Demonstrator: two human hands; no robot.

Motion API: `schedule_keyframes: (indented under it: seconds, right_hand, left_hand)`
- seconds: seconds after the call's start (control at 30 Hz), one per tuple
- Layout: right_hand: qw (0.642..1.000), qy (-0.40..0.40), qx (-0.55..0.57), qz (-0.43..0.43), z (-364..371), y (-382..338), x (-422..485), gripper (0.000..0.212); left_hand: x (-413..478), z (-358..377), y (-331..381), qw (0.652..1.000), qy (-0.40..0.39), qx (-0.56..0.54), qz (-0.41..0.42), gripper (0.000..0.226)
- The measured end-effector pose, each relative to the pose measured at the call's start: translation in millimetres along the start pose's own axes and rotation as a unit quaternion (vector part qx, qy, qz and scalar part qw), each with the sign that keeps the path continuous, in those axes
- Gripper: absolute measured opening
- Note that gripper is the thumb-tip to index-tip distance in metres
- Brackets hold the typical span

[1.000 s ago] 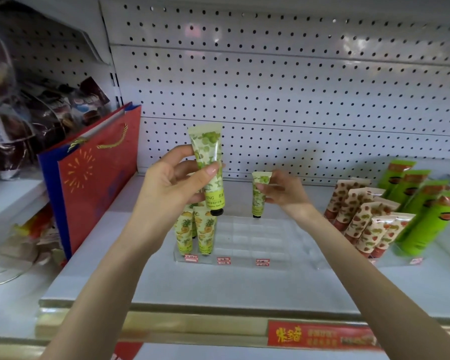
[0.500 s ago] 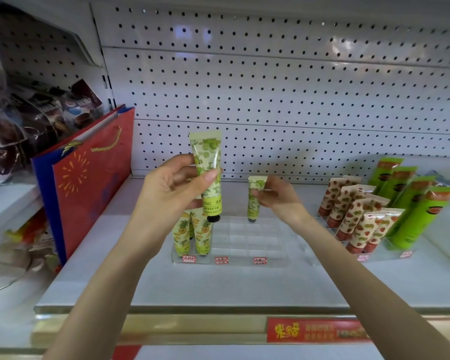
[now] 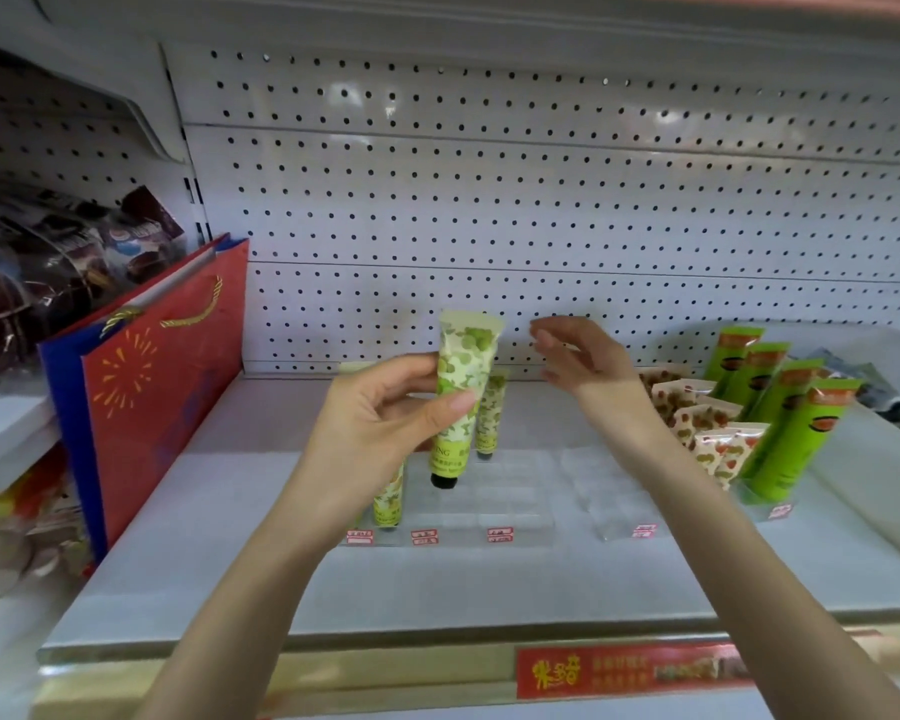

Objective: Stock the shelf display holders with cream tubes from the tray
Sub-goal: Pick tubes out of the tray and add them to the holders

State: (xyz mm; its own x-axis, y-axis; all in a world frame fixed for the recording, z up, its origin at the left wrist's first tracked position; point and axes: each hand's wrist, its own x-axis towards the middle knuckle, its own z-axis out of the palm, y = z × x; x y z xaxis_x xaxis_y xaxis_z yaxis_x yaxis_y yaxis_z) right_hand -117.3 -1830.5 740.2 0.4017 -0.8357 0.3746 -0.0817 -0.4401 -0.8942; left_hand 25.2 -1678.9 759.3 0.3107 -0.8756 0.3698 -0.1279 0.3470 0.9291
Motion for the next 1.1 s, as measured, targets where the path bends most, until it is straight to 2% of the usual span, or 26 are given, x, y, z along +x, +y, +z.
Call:
schedule_keyframes:
  seconds: [0.13,0.23,0.37,0.57,0.67,0.8,0.87,0.97,1.1]
  right_hand:
    - [0.991,-0.058,0.119,-0.021,-1,-39,-29,0.022]
    - [0.985,-0.069,0.159,-0.024,-3,-51,-43,0.025]
    - [0.984,-0.075,0.157,-0.03,-6,-52,-52,0.017]
    - [0.987,-0.06,0.148,-0.009,-9,-42,-56,0.024]
    - [0.987,-0.062,0.146,-0.006,-9,-39,-55,0.023]
    - [0.987,-0.049,0.152,-0.002,-14,-34,-47,0.02]
    - [0.991,-0.028,0.131,-0.009,-18,-28,-38,0.018]
    - [0.998,-0.003,0.069,-0.009,-22,-12,-21,0.02]
    - [1.0,0.014,-0.004,0.0,-18,13,5,0.021]
  left_hand:
    - [2,12,-8,1.0,-0.012,0.014,-0.002,0.022]
    - [6,18,-17,1.0,-0.017,0.016,-0.008,0.031]
    - [6,26,-27,0.999,-0.023,0.022,-0.003,0.031]
    - [6,32,-39,0.999,-0.02,0.037,0.012,0.036]
    - [6,33,-41,0.998,-0.022,0.054,0.027,0.03]
    - [-2,30,-42,0.987,-0.027,0.156,0.029,0.028]
    - [-10,26,-45,0.96,-0.043,0.274,0.041,0.042]
    - [-18,24,-51,0.88,-0.086,0.464,0.059,0.049]
    - [-27,27,-66,0.814,-0.114,0.558,0.117,0.045]
